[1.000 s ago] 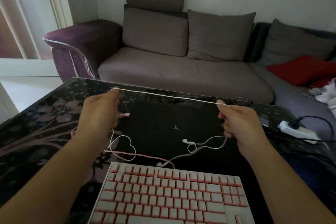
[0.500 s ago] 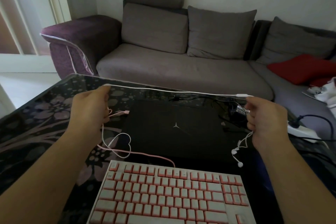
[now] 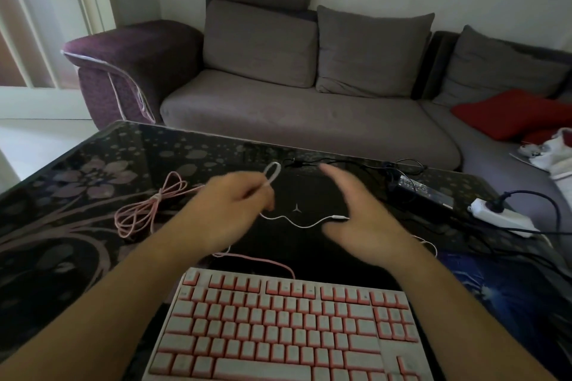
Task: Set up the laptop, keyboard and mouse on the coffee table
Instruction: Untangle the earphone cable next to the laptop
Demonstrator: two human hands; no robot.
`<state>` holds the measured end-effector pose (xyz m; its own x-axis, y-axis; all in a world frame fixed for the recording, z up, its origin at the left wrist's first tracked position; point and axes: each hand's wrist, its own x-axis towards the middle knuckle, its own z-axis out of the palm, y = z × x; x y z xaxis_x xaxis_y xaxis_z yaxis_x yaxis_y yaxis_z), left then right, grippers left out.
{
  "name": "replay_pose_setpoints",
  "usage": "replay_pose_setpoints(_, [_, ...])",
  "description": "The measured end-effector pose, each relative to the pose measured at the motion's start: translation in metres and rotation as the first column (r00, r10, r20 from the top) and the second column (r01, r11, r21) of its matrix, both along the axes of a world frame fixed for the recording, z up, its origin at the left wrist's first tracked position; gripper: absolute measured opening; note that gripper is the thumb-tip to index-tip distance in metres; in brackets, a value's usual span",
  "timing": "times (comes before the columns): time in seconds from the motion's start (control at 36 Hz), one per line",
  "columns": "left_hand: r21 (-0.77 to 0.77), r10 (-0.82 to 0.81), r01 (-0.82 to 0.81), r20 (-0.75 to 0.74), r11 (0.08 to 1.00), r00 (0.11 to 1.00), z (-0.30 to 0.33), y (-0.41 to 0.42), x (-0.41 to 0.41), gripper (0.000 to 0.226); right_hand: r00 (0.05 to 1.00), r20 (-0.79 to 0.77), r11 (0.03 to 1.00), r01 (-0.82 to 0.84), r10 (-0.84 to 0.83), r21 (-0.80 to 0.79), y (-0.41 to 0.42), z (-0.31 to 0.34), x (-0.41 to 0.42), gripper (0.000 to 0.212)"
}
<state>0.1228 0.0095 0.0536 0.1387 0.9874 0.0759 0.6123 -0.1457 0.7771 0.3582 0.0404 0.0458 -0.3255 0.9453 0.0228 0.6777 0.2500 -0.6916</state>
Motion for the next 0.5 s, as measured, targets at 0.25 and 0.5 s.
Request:
replay_pose_setpoints(0.25, [0.048, -0.175, 0.186, -0.172, 0.981, 0.969, -0.012, 0.002, -0.004, 0.018, 0.998, -0.007, 0.998, -0.056, 0.057, 0.042, -0.01, -0.009, -0.033, 0.062])
replay_pose_setpoints(0.5, [-0.166, -0.314, 0.285, -0.185, 0.944, 0.931, -0.011, 0.001, -0.004, 0.019, 0.885, 0.291, 0.885, -0.426, 0.364, 0.187, -0.007, -0.012, -0.029, 0.02])
